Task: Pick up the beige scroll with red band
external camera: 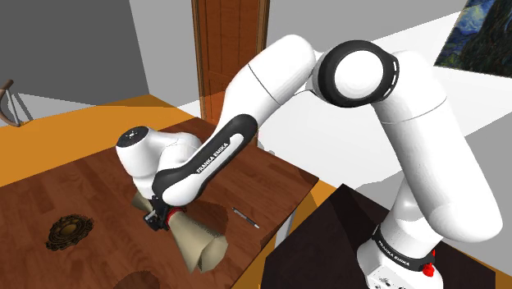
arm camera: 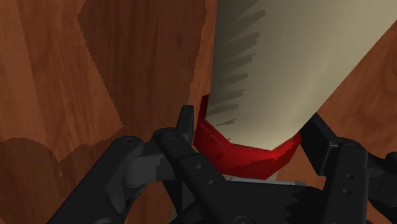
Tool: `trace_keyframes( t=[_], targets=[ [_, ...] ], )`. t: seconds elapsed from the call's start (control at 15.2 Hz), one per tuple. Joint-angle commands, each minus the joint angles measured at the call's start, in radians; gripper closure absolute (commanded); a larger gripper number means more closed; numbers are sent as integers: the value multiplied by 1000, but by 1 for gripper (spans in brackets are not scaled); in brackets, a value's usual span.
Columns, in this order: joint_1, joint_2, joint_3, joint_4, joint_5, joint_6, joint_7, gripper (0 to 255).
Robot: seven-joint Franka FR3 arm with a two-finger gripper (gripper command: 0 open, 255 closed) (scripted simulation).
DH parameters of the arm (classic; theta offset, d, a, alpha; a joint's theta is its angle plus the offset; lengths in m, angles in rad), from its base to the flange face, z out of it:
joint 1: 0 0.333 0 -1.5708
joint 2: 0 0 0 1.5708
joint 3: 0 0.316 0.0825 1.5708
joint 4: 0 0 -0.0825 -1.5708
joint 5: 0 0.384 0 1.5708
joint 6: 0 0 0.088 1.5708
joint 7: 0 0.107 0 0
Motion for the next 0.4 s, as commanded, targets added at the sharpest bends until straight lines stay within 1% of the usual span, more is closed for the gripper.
trace_keyframes(
  t=[0.0, 0.33],
  targets=[
    [-1, -16, 7, 3, 8, -17, -4, 255],
    [-8, -45, 17, 1, 22, -41, -15, 255]
  ],
)
